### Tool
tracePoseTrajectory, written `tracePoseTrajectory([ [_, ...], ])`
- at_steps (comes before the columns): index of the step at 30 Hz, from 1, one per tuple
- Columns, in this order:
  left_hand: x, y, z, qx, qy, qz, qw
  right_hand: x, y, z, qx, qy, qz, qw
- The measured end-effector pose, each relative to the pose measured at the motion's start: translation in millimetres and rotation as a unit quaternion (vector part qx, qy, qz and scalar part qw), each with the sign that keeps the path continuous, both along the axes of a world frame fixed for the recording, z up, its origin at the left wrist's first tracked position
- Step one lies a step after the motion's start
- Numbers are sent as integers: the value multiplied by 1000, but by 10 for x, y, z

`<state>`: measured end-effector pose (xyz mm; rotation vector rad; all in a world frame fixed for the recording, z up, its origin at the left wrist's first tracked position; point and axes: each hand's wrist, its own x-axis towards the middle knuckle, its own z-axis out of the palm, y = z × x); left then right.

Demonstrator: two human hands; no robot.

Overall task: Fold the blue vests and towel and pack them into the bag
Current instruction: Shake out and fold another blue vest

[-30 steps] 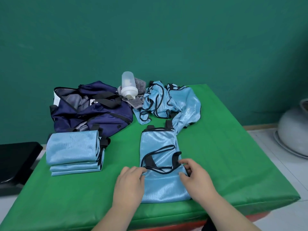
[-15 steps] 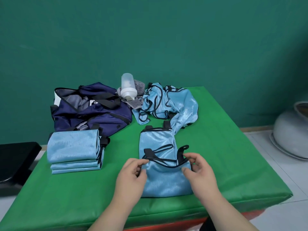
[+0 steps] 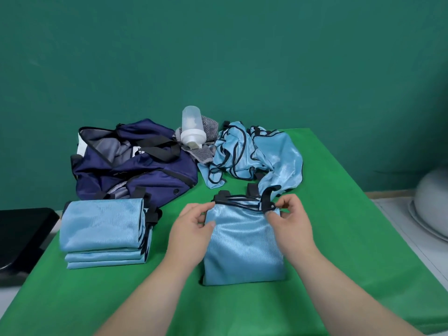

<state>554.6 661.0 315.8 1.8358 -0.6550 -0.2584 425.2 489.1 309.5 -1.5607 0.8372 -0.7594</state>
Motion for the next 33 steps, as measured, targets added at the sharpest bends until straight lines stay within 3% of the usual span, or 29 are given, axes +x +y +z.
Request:
tracePoseTrajectory([
  [4, 282, -218, -110, 37, -23, 0, 999, 313, -225, -140, -26, 50, -1, 998],
  [7, 473, -386, -271, 78, -35, -20, 996, 500, -362, -273, -102, 105, -2, 989],
  [12, 726, -506, -650, 175, -113, -48, 977, 539, -508, -595, -158, 154, 55, 974],
  [21, 624, -338, -746, 174, -110, -42, 978, 403, -452, -704, -210, 157, 124, 957],
  [29, 55, 344, -646, 169, -31, -36, 984, -160, 149, -686, -200, 150, 208, 945],
  [33, -194, 549, -616, 144, -88, -5, 986, -285, 226, -635, -203, 178, 193, 943],
])
